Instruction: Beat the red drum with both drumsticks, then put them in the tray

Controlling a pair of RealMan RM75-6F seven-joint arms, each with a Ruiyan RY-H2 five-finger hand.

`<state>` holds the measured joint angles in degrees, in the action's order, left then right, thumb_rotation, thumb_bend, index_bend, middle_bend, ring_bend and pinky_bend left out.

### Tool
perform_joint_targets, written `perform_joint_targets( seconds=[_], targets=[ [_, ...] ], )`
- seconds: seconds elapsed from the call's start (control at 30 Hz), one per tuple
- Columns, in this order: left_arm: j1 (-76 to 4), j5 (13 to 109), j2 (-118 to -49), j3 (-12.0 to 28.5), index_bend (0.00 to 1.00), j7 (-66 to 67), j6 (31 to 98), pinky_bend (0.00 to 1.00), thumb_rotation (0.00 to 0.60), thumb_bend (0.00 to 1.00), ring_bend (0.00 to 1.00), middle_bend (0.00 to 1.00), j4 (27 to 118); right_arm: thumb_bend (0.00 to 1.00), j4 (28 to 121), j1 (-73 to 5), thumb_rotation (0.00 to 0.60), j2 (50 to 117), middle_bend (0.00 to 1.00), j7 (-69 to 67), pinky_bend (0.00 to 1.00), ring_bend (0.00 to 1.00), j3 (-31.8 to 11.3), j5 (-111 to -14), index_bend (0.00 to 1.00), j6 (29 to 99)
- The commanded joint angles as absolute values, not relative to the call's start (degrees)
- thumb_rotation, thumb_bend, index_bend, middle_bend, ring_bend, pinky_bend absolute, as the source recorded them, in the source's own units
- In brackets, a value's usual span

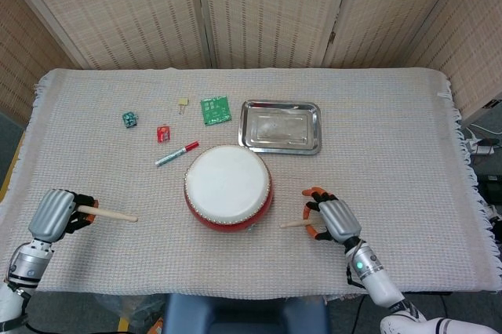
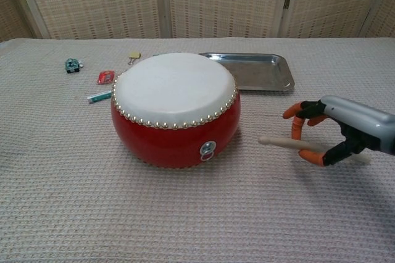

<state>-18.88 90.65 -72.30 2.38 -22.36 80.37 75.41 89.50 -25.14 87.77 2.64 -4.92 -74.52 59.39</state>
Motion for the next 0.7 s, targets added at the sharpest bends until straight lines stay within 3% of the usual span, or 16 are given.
perform_joint_targets(
  seconds=[0.03, 0.17, 0.37, 0.7],
  targets=[
    [-18.8, 90.6, -72.3, 2.4, 1.00, -22.3, 80.5, 1.00, 0.600, 0.71, 1.00, 1.00, 75.6, 0.40, 93.3, -24.1, 0.600, 80.8, 0.16, -24.8, 0.20, 0.05, -10.1, -77.3, 0.57, 58.9],
    [-18.8, 90.9, -72.5, 2.1, 1.00, -21.9, 80.4, 1.00, 0.600, 0.71, 1.00, 1.00, 75.8, 0.40, 91.2, -24.3, 0.600, 78.4, 0.16, -47.6, 0.20, 0.05, -11.5, -80.2, 0.56, 56.8],
    [-18.9, 90.9, -72.6, 2.2, 1.00, -21.6, 80.3, 1.00, 0.600, 0.71, 1.00, 1.00, 75.8, 0.40, 84.3, -25.8, 0.600, 78.4, 0.18, -71.6, 0.20, 0.07, -11.7, -84.8, 0.57, 56.0],
    [-18.9, 91.1, -73.0, 2.0, 1.00, -21.6, 80.1, 1.00, 0.600, 0.71, 1.00, 1.00, 75.7, 0.40, 70.7, -29.0, 0.600, 83.3, 0.20, -96.4, 0.20, 0.08, -7.5, -92.1, 0.55, 58.7]
  ],
)
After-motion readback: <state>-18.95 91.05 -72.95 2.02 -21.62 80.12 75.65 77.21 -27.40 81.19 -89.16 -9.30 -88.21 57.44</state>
